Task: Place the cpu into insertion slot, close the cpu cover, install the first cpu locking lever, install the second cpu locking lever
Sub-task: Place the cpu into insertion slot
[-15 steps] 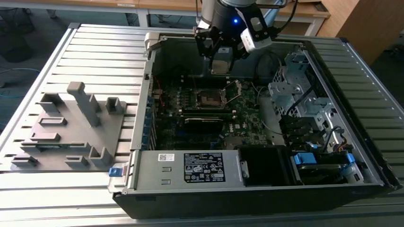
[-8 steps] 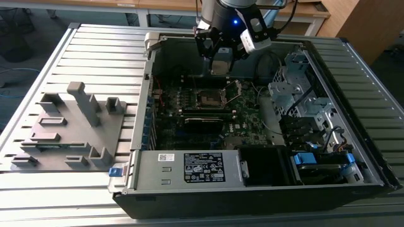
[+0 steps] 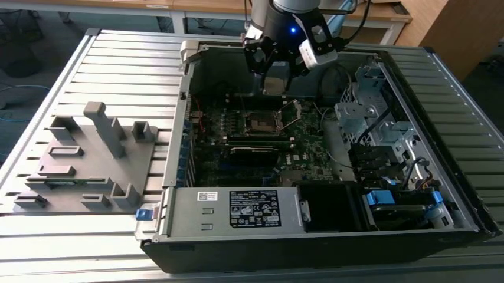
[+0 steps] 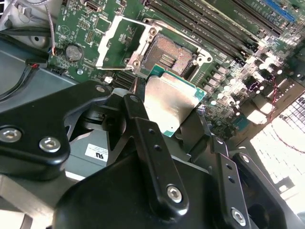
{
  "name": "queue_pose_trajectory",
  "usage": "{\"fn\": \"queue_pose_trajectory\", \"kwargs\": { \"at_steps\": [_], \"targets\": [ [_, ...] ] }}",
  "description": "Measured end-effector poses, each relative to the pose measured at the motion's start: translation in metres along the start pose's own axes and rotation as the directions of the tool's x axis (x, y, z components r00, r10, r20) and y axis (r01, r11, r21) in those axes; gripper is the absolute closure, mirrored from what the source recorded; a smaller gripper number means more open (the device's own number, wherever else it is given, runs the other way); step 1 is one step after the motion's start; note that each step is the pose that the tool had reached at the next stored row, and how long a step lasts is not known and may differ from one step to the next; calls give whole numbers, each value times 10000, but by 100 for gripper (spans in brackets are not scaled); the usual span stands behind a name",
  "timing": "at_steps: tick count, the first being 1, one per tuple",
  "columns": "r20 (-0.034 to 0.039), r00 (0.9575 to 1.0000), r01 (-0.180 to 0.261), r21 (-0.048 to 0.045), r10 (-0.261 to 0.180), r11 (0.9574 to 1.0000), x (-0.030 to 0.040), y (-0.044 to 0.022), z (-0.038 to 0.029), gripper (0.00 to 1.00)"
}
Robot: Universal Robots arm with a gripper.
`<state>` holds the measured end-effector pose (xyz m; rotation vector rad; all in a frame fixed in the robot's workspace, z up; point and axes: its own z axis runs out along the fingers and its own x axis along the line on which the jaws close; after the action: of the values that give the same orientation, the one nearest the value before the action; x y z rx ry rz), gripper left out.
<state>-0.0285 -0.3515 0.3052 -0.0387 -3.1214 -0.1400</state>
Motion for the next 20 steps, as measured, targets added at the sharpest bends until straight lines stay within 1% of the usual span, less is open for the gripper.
{"fn": "queue_pose_trajectory", "kwargs": {
  "at_steps": [11,20],
  "targets": [
    [0,10000,0,1,0,10000,-1,-5,60,46],
    [0,10000,0,1,0,10000,-1,-7,80,46]
  ]
}}
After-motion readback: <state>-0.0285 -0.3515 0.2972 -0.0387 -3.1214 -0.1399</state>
